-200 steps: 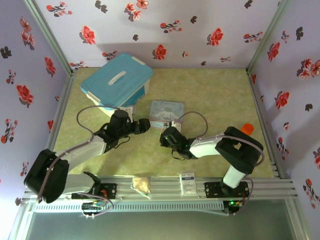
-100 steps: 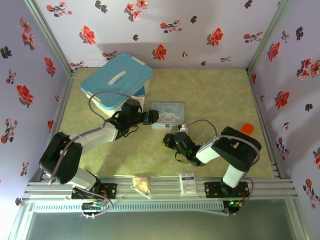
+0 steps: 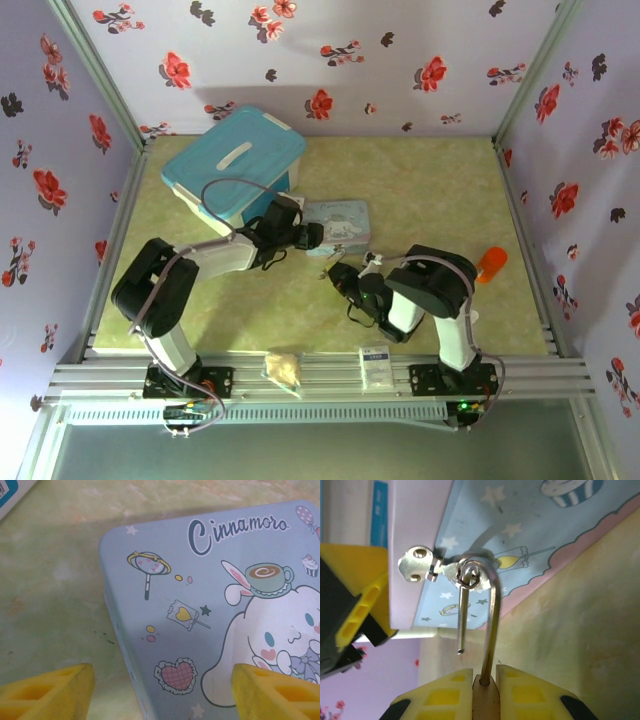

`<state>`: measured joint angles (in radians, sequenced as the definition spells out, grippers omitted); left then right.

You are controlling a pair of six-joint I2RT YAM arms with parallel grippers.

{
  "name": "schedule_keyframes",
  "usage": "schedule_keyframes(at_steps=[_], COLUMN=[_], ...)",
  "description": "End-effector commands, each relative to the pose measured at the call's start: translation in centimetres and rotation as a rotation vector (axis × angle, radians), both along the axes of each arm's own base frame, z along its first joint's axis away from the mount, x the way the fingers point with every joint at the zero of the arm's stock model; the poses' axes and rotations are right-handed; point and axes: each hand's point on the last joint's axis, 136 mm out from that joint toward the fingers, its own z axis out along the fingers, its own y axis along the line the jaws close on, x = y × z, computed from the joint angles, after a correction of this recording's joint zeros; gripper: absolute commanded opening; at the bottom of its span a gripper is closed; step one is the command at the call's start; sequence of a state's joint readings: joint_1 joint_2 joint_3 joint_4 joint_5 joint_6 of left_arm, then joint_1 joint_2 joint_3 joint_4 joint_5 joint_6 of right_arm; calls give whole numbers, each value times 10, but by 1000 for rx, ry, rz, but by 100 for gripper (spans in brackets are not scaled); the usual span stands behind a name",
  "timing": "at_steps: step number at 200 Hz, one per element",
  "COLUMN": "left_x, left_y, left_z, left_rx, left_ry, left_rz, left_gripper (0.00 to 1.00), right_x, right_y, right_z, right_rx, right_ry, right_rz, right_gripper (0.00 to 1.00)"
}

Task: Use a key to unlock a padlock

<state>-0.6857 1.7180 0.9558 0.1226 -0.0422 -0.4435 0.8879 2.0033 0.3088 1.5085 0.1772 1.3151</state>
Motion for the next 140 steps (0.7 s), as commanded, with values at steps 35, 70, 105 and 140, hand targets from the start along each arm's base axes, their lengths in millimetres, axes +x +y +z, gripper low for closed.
schedule_keyframes(at_steps=[35, 70, 105, 140], left_x=[-14, -17, -16, -17], left_y=[24, 28, 28, 28], left_z=[-43, -50, -47, -48], left_rx=[153, 171, 169, 171], left_ry=[61, 61, 45, 46], left_rz=[10, 8, 2, -2], left_gripper=[67, 65, 64, 63], right_x=[4, 15, 19, 25], right_y=[-43, -45, -50, -53], right_z=[-55, -44, -45, -34], right_rx=[-158, -110, -67, -79], right_ry=[114, 86, 86, 40], right_rz=[-197, -301, -406, -442], right_gripper=[0, 0, 0, 0])
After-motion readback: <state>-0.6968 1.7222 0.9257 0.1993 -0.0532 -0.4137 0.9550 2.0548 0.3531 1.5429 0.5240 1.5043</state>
